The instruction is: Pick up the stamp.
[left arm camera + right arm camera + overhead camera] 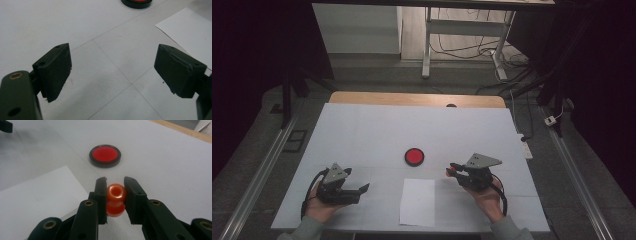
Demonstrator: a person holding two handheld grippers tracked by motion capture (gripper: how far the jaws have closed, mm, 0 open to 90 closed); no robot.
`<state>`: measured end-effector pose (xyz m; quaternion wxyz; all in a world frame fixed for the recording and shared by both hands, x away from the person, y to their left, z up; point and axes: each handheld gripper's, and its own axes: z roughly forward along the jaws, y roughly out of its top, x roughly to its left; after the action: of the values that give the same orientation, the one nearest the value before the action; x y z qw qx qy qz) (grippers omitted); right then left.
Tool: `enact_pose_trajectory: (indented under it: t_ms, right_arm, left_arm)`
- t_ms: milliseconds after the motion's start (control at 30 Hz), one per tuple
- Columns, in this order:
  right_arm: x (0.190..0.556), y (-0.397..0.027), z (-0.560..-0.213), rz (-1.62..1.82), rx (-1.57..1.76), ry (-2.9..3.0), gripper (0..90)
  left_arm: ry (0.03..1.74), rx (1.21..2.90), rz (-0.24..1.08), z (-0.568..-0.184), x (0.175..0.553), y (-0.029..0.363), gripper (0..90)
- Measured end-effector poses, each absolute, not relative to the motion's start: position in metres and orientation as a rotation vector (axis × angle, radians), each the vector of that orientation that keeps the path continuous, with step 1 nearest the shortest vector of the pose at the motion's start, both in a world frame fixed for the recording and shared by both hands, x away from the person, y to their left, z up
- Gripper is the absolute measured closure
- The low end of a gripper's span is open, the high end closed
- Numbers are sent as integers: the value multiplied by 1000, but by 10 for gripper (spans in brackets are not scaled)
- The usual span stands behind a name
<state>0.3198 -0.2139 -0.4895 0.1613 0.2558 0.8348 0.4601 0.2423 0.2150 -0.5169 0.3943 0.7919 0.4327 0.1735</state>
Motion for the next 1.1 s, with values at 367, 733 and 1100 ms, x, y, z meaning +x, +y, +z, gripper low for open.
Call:
enact_pose_trajectory:
  t_ms: [367,733,1100]
  right_arm:
    - [319,-219,-479,1402,741,2354,722]
    - [315,-216,-469,1443,711,2317,722]
    - [308,-208,-461,1488,666,2300,722]
  left_arm:
    - [1100,2006,441,-517,242,216,151]
    - [1097,2009,447,-516,242,215,152]
    - [1099,2002,449,-516,243,215,152]
